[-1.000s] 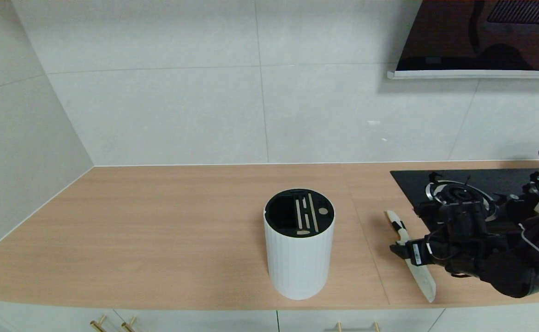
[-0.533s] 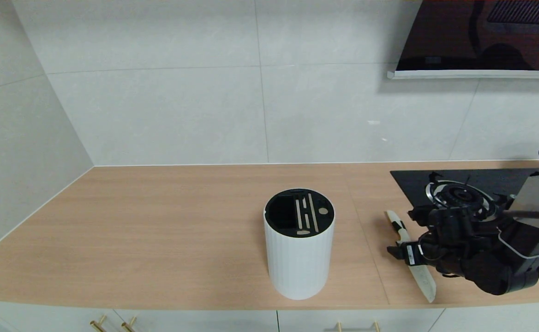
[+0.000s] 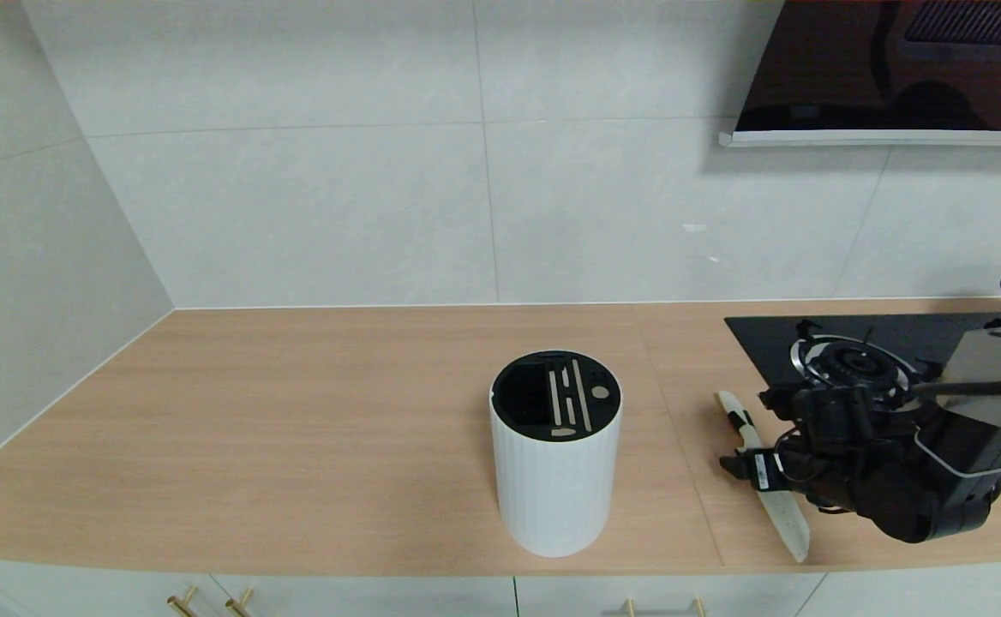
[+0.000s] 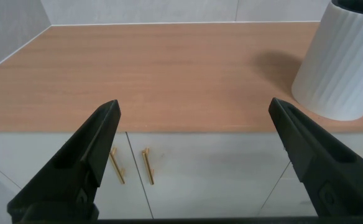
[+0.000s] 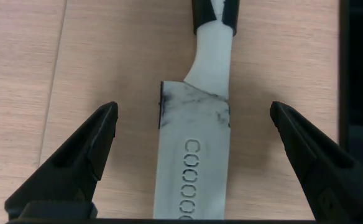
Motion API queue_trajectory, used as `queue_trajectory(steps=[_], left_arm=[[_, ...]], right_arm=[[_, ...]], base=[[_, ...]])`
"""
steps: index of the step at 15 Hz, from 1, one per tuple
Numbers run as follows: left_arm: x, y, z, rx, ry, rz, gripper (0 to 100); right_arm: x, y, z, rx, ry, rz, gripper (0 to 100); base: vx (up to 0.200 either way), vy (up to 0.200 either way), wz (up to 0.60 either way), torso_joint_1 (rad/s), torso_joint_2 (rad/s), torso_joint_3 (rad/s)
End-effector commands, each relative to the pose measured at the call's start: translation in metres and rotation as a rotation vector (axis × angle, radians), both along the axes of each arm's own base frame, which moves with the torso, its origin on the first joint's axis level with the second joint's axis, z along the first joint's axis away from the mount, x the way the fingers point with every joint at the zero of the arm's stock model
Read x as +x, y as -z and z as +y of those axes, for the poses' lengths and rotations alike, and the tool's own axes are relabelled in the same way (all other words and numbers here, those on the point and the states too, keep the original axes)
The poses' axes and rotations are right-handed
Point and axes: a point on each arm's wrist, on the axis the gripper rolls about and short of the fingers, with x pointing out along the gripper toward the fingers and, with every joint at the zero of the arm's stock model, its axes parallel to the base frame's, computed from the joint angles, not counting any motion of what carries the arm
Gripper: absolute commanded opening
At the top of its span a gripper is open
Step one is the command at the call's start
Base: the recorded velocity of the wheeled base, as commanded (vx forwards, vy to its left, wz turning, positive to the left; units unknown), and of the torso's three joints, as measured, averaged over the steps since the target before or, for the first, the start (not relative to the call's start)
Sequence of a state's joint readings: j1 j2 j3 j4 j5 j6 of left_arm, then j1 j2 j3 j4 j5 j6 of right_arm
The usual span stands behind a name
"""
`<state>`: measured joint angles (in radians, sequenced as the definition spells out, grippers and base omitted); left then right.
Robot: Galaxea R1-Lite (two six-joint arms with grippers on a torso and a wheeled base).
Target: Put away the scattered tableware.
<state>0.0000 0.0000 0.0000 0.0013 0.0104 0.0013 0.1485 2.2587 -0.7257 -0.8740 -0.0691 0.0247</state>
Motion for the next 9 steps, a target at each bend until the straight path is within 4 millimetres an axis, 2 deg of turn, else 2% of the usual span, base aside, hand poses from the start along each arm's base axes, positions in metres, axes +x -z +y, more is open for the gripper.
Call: queue_trajectory(steps=[1, 2, 3, 9], left_arm=[[0.0000, 0.0000, 0.0000, 0.000, 0.000, 0.000, 100], [0.0000, 0.0000, 0.0000, 0.000, 0.000, 0.000, 100], [0.0000, 0.0000, 0.0000, 0.000, 0.000, 0.000, 100], [0.0000, 0.0000, 0.0000, 0.000, 0.000, 0.000, 100]], right_arm=[[0.0000, -0.0002, -0.0004, 0.000, 0.001, -0.001, 100], [0.0000, -0.0002, 0.0001, 0.000, 0.000, -0.001, 100], [-0.0004, 0.0000, 0.0000, 0.000, 0.000, 0.001, 0], [0.0000, 0.0040, -0.0002, -0.012, 0.011, 0.008, 0]], base=[[0.000, 0.000, 0.00, 0.000, 0.00, 0.000], [0.000, 0.000, 0.00, 0.000, 0.00, 0.000], [0.000, 0.000, 0.00, 0.000, 0.00, 0.000], [0.000, 0.000, 0.00, 0.000, 0.00, 0.000]])
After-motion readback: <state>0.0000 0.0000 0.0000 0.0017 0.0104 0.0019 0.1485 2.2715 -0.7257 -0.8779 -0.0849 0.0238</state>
